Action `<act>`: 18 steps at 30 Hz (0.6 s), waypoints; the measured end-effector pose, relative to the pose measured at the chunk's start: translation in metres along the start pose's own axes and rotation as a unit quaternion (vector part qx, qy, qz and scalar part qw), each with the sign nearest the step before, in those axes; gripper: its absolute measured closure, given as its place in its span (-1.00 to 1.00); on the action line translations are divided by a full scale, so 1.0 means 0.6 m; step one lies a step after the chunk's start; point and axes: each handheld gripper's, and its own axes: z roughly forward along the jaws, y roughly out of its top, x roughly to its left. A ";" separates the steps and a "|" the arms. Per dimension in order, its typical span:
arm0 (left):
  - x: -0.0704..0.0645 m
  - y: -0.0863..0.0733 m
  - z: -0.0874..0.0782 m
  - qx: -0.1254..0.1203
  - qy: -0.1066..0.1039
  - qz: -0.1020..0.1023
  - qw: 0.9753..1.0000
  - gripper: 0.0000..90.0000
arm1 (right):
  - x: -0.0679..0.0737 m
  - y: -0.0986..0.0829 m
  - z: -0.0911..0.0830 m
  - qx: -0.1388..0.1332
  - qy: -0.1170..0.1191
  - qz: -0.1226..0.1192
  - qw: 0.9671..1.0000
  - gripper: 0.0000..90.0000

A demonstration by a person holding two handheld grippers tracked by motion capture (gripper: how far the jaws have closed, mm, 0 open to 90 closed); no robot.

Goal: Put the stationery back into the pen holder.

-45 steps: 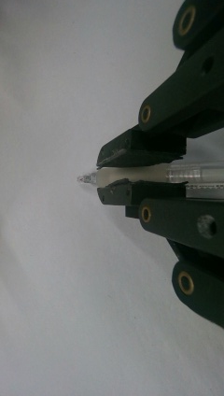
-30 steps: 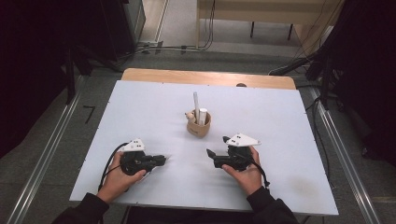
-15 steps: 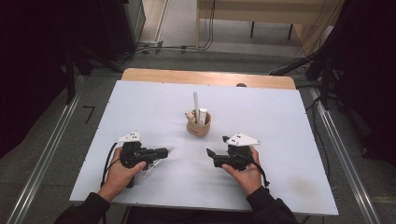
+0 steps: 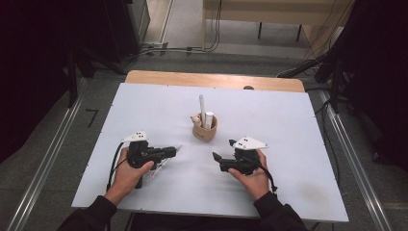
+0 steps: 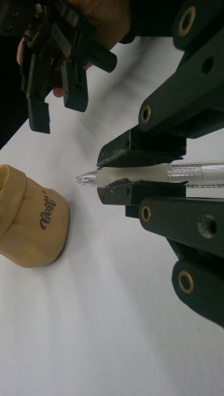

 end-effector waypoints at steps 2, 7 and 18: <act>-0.002 0.005 0.003 -0.003 -0.002 0.000 1.000 0.82 | 0.000 0.000 0.001 0.000 0.001 0.002 1.000 -0.58; -0.008 0.017 0.011 -0.012 -0.009 0.003 1.000 0.82 | -0.001 0.001 0.000 -0.001 0.003 0.002 1.000 -0.58; -0.011 0.033 0.024 -0.024 -0.017 0.001 1.000 0.82 | -0.001 0.002 0.000 -0.001 0.003 0.003 1.000 -0.58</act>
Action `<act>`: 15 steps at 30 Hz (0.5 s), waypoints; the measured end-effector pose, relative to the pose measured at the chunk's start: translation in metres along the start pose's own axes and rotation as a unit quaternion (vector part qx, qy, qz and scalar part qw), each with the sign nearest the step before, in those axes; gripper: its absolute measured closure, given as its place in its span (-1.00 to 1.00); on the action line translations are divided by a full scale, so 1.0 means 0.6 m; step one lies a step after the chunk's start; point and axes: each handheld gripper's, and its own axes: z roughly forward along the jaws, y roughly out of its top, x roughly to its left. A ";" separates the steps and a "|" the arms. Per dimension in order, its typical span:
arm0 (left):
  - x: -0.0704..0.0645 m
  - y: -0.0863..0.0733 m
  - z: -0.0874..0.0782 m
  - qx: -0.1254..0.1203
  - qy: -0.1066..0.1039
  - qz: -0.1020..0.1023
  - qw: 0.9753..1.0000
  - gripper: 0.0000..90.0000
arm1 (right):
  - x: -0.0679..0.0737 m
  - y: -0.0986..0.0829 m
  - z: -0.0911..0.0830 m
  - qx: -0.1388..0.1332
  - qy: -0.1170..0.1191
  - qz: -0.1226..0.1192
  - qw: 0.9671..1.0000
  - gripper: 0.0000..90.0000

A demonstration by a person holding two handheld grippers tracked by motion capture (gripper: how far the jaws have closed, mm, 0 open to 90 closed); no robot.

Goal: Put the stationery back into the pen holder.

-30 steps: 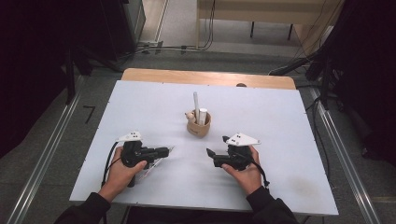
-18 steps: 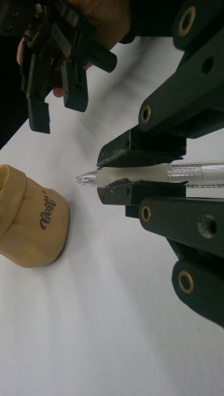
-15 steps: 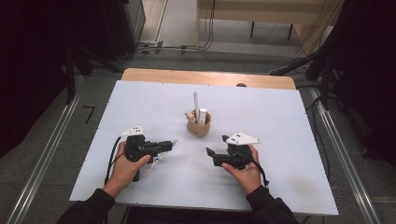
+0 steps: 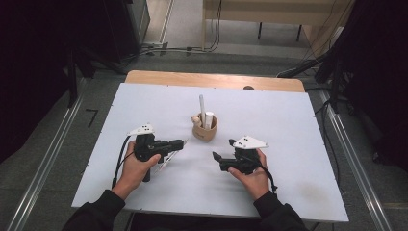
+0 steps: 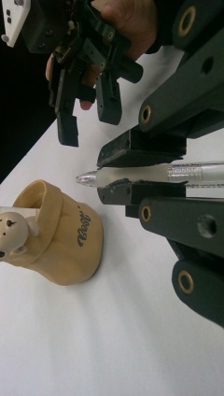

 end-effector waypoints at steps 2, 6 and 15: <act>0.001 0.002 0.001 -0.002 0.000 0.001 1.000 0.82 | 0.000 0.000 0.000 0.000 0.000 -0.001 1.000 -0.58; 0.001 0.004 0.002 -0.004 -0.001 -0.001 1.000 0.82 | 0.001 0.001 0.001 -0.001 0.001 -0.002 1.000 -0.58; -0.010 0.018 0.011 -0.015 -0.010 0.005 1.000 0.82 | 0.001 0.001 0.001 -0.002 0.001 -0.003 1.000 -0.57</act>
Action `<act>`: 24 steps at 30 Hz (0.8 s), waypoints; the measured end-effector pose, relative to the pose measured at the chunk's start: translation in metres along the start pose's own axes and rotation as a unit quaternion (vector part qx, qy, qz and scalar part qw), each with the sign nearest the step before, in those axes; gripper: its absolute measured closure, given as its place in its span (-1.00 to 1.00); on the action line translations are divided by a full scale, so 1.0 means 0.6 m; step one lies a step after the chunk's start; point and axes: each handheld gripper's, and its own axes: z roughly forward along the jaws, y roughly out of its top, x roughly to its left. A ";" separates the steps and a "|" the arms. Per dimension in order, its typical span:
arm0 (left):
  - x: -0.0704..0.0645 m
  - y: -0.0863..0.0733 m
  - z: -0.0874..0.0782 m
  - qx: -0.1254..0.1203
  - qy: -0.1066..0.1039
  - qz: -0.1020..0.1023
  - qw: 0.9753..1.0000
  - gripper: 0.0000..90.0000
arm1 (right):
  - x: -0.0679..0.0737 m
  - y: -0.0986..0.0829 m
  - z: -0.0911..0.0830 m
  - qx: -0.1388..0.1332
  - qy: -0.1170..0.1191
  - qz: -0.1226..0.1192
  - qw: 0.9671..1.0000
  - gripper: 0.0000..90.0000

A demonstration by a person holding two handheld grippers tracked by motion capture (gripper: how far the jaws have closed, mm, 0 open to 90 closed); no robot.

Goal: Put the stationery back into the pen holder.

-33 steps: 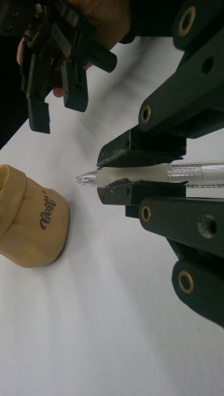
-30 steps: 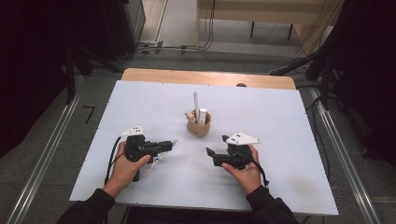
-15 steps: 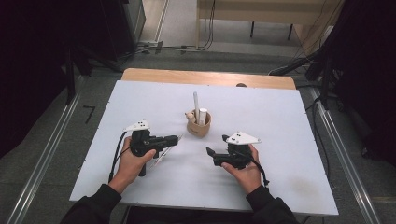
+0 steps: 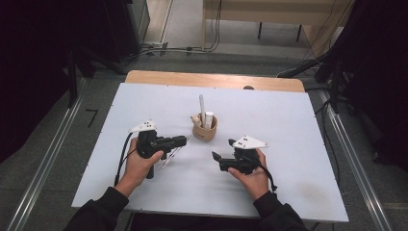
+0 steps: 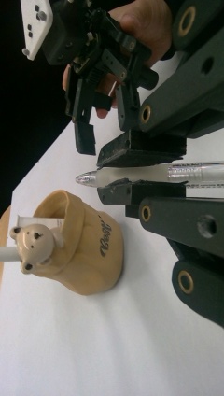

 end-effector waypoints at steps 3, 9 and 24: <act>-0.002 0.003 0.007 -0.003 -0.002 0.001 1.000 0.82 | 0.000 0.000 0.000 0.000 0.000 0.001 1.000 -0.57; -0.006 0.011 0.018 -0.009 -0.005 0.001 1.000 0.82 | 0.000 0.001 -0.001 -0.001 0.000 0.001 1.000 -0.57; -0.009 0.024 0.042 -0.019 -0.010 -0.002 1.000 0.82 | -0.001 0.002 -0.002 -0.002 0.000 0.003 1.000 -0.56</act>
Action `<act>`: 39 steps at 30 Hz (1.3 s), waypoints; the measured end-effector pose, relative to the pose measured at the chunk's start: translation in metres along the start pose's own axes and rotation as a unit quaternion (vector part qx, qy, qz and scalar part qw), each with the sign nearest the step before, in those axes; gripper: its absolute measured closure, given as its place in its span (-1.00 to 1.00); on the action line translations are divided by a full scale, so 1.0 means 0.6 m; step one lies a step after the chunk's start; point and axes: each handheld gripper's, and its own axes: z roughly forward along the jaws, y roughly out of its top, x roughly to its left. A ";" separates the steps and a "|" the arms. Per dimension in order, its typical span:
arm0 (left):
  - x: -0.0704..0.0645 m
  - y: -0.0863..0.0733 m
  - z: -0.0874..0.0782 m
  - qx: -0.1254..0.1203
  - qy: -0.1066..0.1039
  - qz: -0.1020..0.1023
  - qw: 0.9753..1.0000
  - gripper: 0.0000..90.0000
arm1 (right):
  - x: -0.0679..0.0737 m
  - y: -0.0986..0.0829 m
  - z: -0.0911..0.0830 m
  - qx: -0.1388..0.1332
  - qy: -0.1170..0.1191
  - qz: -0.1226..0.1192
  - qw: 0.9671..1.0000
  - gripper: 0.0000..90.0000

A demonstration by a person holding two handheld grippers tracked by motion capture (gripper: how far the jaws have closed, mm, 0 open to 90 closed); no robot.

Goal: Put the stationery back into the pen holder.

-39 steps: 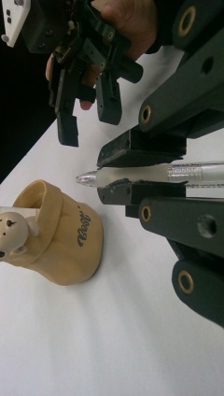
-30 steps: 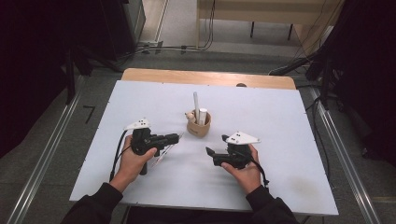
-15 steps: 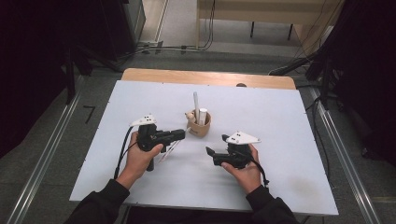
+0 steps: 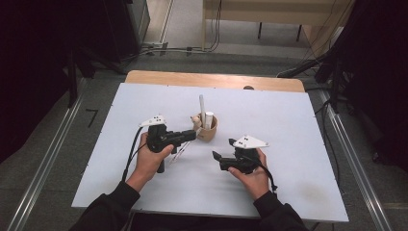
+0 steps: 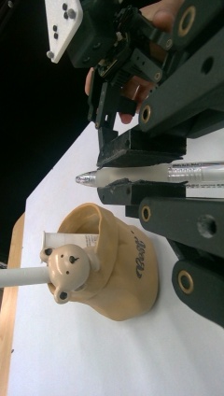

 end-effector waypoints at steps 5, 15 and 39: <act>-0.001 0.003 0.010 -0.002 -0.001 0.000 1.000 0.82 | 0.000 0.001 -0.001 -0.002 0.000 0.000 1.000 -0.56; -0.006 0.006 0.033 -0.004 -0.005 -0.001 1.000 0.82 | 0.000 0.003 -0.001 -0.005 0.002 0.002 1.000 -0.56; -0.017 0.005 0.078 -0.001 -0.011 0.008 1.000 0.82 | 0.003 0.012 0.003 -0.015 0.026 0.021 0.999 -0.52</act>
